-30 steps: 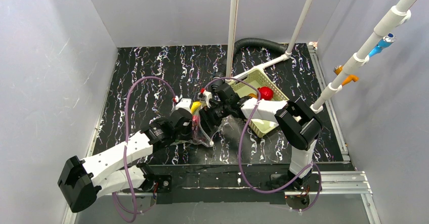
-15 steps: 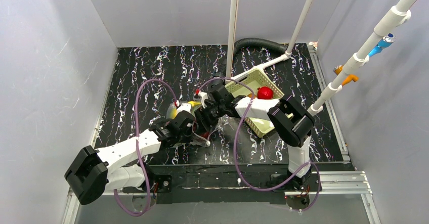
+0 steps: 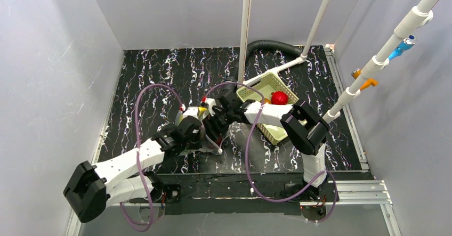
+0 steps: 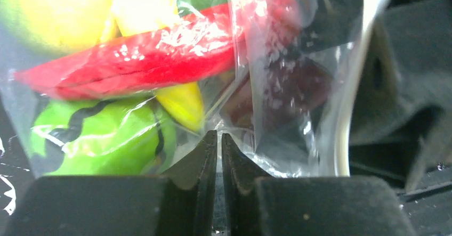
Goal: Open the zip-top bag and remove the fake food
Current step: Pick up the fake fruit from the zipper food storage bag, then place the fake fruit in the bin, then pick up the fake vegetable from the zipper food storage bag.
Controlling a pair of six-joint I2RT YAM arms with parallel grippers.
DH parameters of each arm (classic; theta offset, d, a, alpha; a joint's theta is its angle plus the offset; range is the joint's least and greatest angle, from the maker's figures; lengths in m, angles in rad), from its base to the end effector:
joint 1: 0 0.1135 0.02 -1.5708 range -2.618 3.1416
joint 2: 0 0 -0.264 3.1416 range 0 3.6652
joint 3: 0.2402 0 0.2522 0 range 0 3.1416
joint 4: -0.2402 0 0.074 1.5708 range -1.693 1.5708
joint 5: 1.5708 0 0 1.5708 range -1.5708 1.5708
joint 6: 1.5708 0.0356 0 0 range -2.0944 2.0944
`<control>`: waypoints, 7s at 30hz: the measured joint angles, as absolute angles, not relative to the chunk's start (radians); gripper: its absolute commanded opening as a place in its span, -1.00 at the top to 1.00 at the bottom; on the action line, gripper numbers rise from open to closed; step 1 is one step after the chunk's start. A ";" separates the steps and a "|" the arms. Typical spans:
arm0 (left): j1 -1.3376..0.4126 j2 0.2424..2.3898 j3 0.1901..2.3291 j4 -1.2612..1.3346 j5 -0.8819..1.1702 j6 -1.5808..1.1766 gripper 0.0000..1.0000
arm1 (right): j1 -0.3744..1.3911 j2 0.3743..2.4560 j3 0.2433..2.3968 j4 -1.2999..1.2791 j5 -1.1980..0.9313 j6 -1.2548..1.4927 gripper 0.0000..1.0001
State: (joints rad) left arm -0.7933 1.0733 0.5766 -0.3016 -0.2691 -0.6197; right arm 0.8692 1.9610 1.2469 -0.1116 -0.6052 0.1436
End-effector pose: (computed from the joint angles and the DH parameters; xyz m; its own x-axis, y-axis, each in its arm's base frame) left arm 0.1566 -0.1456 0.2039 -0.7324 -0.0541 -0.6787 0.1615 0.9546 -0.2503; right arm 0.2523 0.3299 0.1667 -0.5951 -0.5218 -0.6112 -0.8002 0.3141 0.5109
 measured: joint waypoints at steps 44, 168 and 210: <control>-0.774 0.533 0.544 -0.316 -0.130 -0.640 -0.97 | 0.618 1.687 1.132 -0.237 -0.894 -0.103 0.69; -0.774 0.564 0.468 -0.186 -0.062 -0.684 -0.99 | 0.223 1.551 1.088 -0.211 -0.558 -0.126 -0.97; -0.772 0.549 0.507 -0.281 -0.104 -0.623 -0.99 | 0.234 1.420 1.048 -0.212 -0.881 -0.243 -0.97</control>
State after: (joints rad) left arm -0.7719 0.5488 0.5072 -0.2810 -0.1043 -0.6231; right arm 0.2340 1.4200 1.0485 -0.2123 -0.8806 -0.2432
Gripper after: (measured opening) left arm 0.993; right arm 0.983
